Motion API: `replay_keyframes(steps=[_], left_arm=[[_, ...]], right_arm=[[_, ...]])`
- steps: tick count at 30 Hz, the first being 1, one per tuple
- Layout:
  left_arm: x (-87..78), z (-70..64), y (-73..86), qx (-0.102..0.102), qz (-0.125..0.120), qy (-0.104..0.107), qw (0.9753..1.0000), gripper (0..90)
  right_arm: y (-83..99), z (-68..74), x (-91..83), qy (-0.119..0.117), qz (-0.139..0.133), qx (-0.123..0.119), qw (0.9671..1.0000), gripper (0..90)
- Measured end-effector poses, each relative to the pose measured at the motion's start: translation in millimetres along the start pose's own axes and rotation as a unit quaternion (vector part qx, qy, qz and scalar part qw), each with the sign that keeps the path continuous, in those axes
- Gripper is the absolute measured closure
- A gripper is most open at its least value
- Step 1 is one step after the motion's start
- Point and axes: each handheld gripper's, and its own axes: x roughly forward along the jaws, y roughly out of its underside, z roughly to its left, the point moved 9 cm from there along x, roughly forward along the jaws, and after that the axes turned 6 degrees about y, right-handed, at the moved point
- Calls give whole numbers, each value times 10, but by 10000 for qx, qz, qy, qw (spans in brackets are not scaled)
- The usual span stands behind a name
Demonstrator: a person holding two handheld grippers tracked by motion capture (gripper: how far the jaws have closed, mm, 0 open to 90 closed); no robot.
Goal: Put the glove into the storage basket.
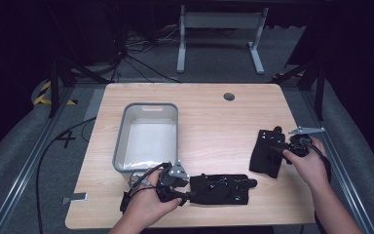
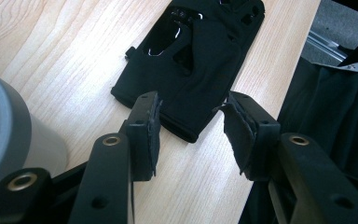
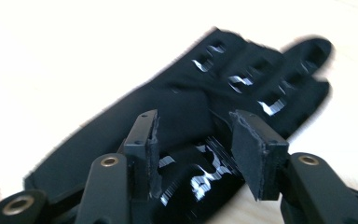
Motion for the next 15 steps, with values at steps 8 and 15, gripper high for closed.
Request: replay_keyframes(steps=[8,15], left_arm=[[-9,15,16,-23,0,1,10000,563],[0,27,35,-67,-3,-1,10000,563]], right_arm=[[-212,248,148,-211,87,-264,9994,551],[-234,390,368,-190,446,-441,9978,570]])
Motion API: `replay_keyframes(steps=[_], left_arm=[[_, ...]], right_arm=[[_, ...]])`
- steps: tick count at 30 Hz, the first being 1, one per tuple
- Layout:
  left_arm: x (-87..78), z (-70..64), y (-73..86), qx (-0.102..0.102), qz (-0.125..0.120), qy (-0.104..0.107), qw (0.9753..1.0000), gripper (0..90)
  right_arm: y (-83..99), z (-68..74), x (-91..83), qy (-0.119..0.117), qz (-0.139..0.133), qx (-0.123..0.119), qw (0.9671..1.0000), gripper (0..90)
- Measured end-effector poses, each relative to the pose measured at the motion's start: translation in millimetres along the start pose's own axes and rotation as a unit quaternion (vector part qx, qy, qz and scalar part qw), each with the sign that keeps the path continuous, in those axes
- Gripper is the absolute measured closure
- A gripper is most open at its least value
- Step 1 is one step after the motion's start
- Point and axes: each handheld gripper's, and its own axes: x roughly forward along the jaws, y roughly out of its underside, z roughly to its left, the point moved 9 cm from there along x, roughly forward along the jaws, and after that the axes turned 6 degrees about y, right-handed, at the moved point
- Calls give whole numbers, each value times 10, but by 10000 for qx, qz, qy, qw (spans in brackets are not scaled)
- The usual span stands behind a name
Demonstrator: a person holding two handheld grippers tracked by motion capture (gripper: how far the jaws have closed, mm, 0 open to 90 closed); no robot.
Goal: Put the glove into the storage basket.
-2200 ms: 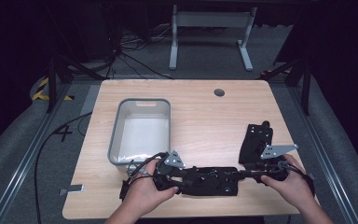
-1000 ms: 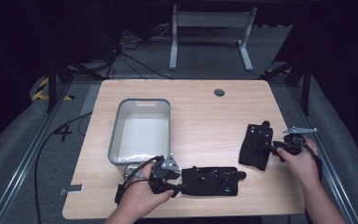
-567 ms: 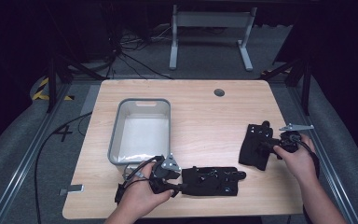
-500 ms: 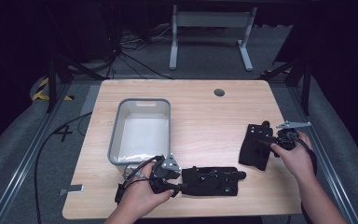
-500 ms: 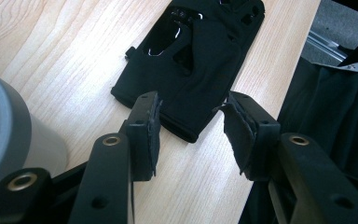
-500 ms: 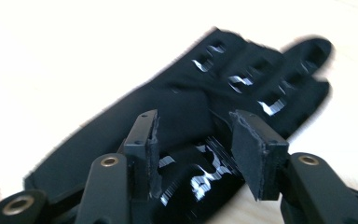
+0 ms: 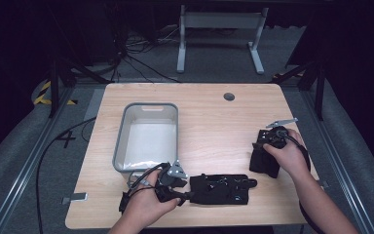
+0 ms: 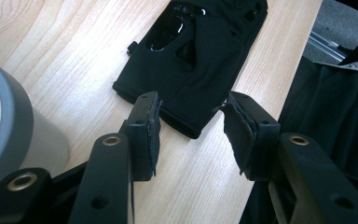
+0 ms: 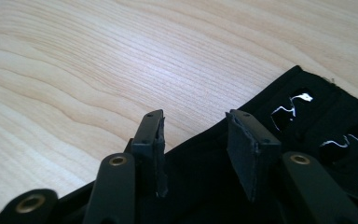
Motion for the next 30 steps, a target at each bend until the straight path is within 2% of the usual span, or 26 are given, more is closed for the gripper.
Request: replay_keyframes(steps=[4,7,11,13,14,20,22,24,26,30], left_arm=[[-1,3,1,0,4,4,10000,563],[1,2,1,0,7,13,10000,562],[6,-9,2,7,30,23,10000,561],[6,-18,-3,23,12,28,10000,560],[-1,-23,-7,38,-4,25,10000,559],[-11,-11,-3,31,-15,21,10000,559],[-8,-6,0,20,-15,19,10000,559],[-9,-8,-3,27,-21,26,10000,559],[-19,-11,-8,37,-22,25,10000,559],[-27,-9,-17,43,-50,9,10000,559]], right_arm=[[22,8,76,125,206,-129,9996,565],[50,18,138,306,364,-292,9984,548],[47,38,144,440,504,-434,9968,548],[39,22,144,471,574,-415,9964,608],[34,-15,141,511,606,-383,9961,699],[27,-72,141,584,602,-462,9954,826],[26,-84,141,578,588,-430,9957,837],[29,-102,132,450,512,-238,9974,854],[28,-104,128,437,475,-217,9977,857],[11,-120,13,417,310,-163,9985,863]])
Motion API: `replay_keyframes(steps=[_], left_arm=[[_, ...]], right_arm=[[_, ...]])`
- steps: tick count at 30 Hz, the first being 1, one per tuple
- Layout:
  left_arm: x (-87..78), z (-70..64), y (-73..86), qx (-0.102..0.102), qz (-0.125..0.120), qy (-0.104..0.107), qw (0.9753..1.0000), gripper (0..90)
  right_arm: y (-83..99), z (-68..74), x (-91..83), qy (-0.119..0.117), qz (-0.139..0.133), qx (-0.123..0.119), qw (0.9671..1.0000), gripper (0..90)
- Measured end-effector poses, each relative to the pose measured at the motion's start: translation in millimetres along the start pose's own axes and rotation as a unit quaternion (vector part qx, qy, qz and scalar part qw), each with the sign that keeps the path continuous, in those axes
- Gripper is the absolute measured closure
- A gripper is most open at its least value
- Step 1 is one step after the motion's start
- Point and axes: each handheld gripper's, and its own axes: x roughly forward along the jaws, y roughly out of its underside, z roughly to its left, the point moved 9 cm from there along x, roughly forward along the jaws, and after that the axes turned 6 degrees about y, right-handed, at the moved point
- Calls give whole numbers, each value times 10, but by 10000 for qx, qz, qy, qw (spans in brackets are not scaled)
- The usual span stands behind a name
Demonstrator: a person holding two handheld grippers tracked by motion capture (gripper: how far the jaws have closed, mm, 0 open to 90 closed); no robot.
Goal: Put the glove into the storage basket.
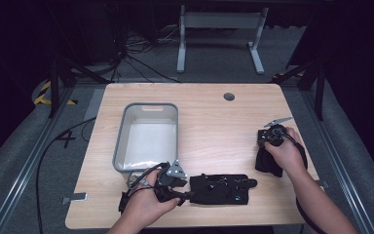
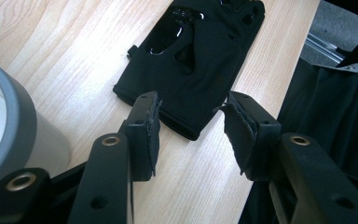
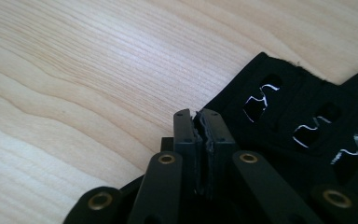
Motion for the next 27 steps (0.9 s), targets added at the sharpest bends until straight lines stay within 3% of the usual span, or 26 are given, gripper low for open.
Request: replay_keyframes(steps=[7,8,10,15,20,21,24,27], left_arm=[[20,-26,-51,80,-14,33,10000,560],[23,-31,-67,114,-4,41,9999,560],[34,-39,-88,152,-8,61,9999,560],[62,-40,-125,214,0,102,9997,560],[76,-42,-152,273,14,127,9995,560],[76,-44,-156,276,12,131,9995,560],[67,-46,-165,290,-2,136,9995,560],[54,-43,-163,285,-8,132,9995,560]], right_arm=[[-76,0,-306,-166,-401,87,9990,864],[-112,18,-425,-262,-569,144,9979,864],[-129,25,-465,-277,-638,141,9975,864],[-236,170,-734,-520,-1003,72,9936,865],[-344,434,-961,-806,-1302,-74,9882,864],[-385,584,-1040,-964,-1412,-174,9851,864],[-414,699,-1092,-1096,-1498,-241,9823,865],[-447,920,-1188,-1395,-1632,-341,9761,865]])
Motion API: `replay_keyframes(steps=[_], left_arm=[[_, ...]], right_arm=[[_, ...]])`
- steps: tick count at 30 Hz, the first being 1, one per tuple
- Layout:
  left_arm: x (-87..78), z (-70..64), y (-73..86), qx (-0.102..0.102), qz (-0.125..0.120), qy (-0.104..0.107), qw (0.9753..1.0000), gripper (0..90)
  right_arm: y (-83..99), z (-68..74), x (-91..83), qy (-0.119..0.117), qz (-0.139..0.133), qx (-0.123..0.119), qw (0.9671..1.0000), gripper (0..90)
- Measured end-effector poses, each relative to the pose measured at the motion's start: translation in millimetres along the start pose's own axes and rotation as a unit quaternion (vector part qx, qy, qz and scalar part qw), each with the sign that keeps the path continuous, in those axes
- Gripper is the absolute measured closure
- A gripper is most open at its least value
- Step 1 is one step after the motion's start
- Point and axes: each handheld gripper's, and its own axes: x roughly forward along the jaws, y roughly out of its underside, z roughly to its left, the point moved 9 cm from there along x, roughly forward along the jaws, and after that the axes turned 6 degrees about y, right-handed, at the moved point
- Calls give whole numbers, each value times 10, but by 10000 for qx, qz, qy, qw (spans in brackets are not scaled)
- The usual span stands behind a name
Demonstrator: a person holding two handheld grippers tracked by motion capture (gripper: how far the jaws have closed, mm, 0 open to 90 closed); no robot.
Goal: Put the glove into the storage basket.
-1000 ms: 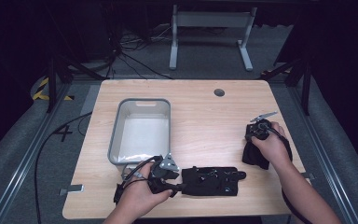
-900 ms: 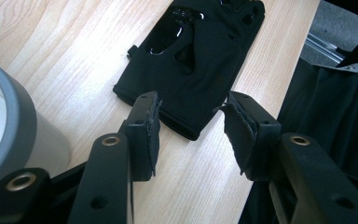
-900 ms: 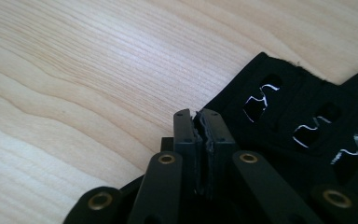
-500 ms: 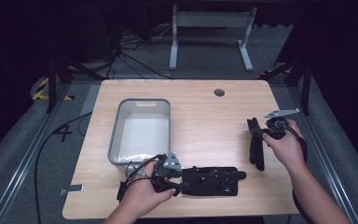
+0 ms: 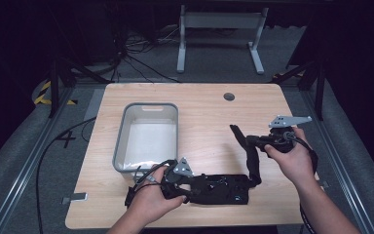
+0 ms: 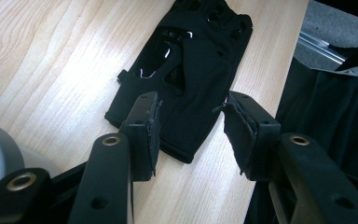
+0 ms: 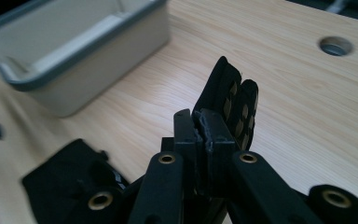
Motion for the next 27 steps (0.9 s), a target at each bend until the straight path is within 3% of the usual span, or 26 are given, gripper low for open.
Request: replay_keyframes(steps=[1,2,6,14,17,23,27], left_arm=[[-3,1,0,-6,-11,4,10000,561],[-3,1,0,-6,-11,4,10000,560],[-7,2,5,-4,-27,-4,10000,560],[0,3,12,-18,3,18,10000,561],[13,3,13,-23,18,31,10000,561],[24,5,10,-26,13,35,10000,561],[30,2,12,-35,36,39,10000,561]], right_arm=[[-19,120,-2,-147,-35,-53,9999,864],[-19,120,-2,-147,-35,-53,9999,864],[-6,421,0,-634,-126,-11,9979,864],[251,697,123,-1021,-28,61,9948,864],[318,705,156,-1088,-16,126,9940,864],[491,577,186,-996,39,429,9941,861],[532,494,153,-908,8,500,9946,853]])
